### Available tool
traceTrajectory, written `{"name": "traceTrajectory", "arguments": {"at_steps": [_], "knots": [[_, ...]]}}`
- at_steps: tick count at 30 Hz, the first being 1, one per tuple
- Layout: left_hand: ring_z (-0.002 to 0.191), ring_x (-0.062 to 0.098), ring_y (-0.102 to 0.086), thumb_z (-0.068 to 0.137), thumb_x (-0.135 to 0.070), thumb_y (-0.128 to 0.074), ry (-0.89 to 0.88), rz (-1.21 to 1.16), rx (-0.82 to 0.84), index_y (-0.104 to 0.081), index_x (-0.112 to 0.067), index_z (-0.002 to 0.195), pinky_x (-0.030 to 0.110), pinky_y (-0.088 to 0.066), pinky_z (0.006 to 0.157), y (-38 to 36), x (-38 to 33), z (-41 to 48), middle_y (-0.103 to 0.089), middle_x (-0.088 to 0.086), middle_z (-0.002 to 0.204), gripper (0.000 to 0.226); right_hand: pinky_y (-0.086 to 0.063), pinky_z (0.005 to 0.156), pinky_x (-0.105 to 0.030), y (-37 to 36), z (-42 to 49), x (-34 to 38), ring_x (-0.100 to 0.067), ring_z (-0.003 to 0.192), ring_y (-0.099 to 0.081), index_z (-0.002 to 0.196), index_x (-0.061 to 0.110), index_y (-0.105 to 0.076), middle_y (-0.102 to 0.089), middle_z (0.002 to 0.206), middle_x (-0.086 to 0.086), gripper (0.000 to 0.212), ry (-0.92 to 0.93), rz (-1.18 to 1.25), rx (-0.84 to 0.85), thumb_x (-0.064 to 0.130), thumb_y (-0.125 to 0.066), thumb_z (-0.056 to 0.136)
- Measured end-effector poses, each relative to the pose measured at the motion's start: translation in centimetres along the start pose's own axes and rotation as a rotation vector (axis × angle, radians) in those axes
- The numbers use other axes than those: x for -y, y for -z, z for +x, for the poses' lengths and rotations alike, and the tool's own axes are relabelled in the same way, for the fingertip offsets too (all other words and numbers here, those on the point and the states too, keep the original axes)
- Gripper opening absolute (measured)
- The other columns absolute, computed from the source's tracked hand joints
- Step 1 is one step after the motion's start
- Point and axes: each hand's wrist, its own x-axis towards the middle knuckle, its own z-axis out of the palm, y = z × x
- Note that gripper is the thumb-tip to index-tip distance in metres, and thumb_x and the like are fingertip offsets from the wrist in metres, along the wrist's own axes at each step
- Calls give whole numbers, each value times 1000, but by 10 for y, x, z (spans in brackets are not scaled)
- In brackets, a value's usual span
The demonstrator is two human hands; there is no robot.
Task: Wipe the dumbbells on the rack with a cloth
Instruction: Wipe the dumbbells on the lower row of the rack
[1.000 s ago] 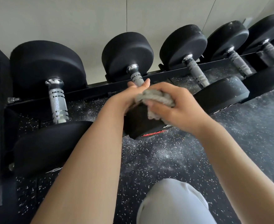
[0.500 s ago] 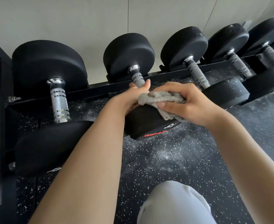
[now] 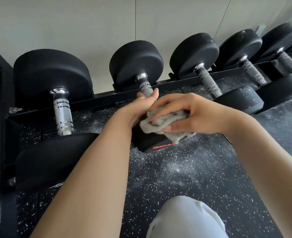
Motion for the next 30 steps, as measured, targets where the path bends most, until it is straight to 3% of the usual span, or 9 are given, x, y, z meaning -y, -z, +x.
{"name": "traceTrajectory", "arguments": {"at_steps": [3, 6, 10, 14, 18, 20, 23, 27, 30], "knots": [[81, 12, -52, 93, -61, -41, 15, -3, -7, -35, -19, 120, 28, -38, 70, 2, 1, 0, -53, 1, 93, 50, -45, 99, -27, -2, -3, -1, -5, 109, -57, 100, 42, -73, -58, 120, 12, 31, 33, -17, -42, 27, -76, 73], [86, 16, -58, 87, -68, -46, 63, -99, 101, -39, -17, 127, 34, -45, 77, 4, 4, -1, -55, 4, 98, 65, -35, 97, -40, -27, 10, 13, -8, 111, -49, 100, 44, -74, -56, 116, 13, 29, 77, -490, -46, 42, -70, 70], [70, 12, -56, 91, -67, -33, 55, 70, 62, -40, -23, 119, 26, -37, 54, 8, -1, -10, -53, 1, 90, 52, -42, 76, -49, -68, 30, 16, -34, 86, -61, 73, 34, -76, -63, 94, -6, 16, 283, -860, -166, 41, -82, 60], [83, 14, -56, 94, -60, -40, 3, -30, 13, -38, -20, 122, 29, -40, 67, 4, -1, -6, -55, 1, 100, 49, -35, 96, -39, -34, 15, 8, -18, 107, -58, 95, 40, -77, -65, 114, 13, 26, 201, -552, -52, 42, -73, 69], [91, 11, -57, 95, -52, -46, -44, -123, -2, -38, -18, 127, 24, -44, 74, 0, 6, 4, -56, -1, 96, 47, -46, 101, -22, 6, -14, -16, -2, 125, -53, 106, 35, -74, -55, 138, 17, 40, 91, 11, 9, 9, -74, 76], [80, 3, -50, 97, -50, -43, -47, -76, 16, -37, -18, 129, 13, -43, 59, -1, 7, 3, -54, -1, 95, 45, -50, 97, -31, 16, -27, -36, -7, 124, -57, 108, 31, -76, -57, 139, 13, 38, 65, 191, -36, 8, -75, 78], [68, -6, -33, 98, -53, -36, -82, 28, -4, -30, -19, 141, 7, -29, 43, -1, 3, -6, -38, -11, 84, 54, -50, 83, -62, 15, -41, -58, -18, 109, -67, 103, 32, -78, -58, 139, 9, 31, -15, 448, -165, 38, -83, 73], [85, -1, -45, 98, -55, -35, -88, 3, -48, -29, -17, 140, 15, -29, 76, -1, 6, 3, -46, -9, 93, 57, -51, 49, -32, -1, -29, -39, -10, 76, -67, 109, 22, -75, -61, 130, 2, 28, -11, 351, -241, 19, -74, 82], [107, 18, -54, 94, -60, -38, -78, -27, -30, -33, -18, 134, 33, -36, 102, 1, 10, 9, -55, -1, 105, 58, -49, 90, -42, -27, -2, -16, -12, 100, -62, 110, 29, -75, -64, 119, 11, 31, 106, -162, -272, 36, -72, 80]]}}
